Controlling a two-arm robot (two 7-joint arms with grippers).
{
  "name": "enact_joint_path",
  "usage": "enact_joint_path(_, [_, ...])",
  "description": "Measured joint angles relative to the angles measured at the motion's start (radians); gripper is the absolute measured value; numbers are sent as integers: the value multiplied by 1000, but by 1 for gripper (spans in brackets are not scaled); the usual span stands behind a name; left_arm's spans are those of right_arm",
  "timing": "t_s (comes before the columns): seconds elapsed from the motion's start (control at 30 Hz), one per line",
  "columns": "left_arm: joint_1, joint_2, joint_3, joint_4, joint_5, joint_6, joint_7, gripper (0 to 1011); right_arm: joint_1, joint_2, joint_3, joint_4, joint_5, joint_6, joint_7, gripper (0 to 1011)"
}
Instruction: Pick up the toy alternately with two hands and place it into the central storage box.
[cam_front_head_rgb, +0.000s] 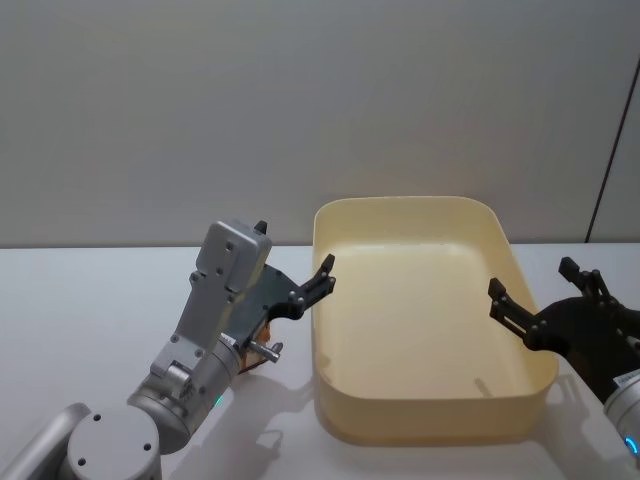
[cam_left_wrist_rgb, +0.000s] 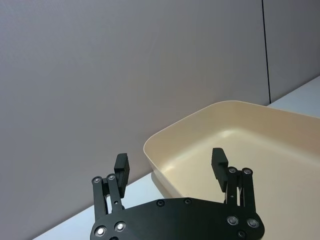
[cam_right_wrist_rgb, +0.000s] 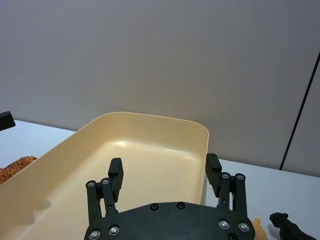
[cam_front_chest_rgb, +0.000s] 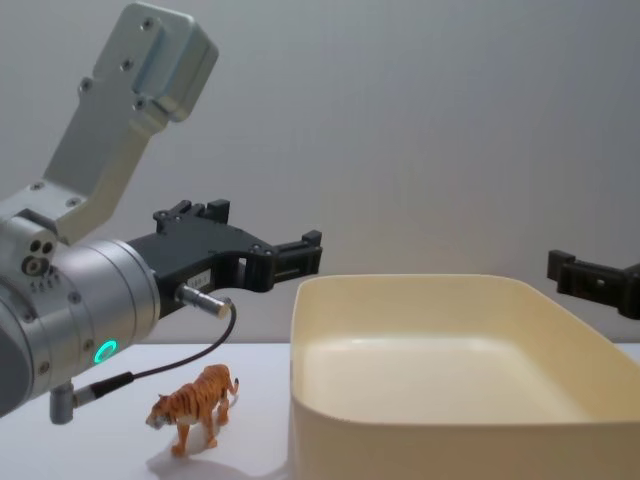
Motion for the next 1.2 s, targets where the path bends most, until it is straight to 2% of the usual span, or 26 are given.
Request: enact_joint_path(1.2, [0, 0, 0, 0, 0, 0, 0, 1001, 0, 0, 0, 0, 0, 0, 0, 1001])
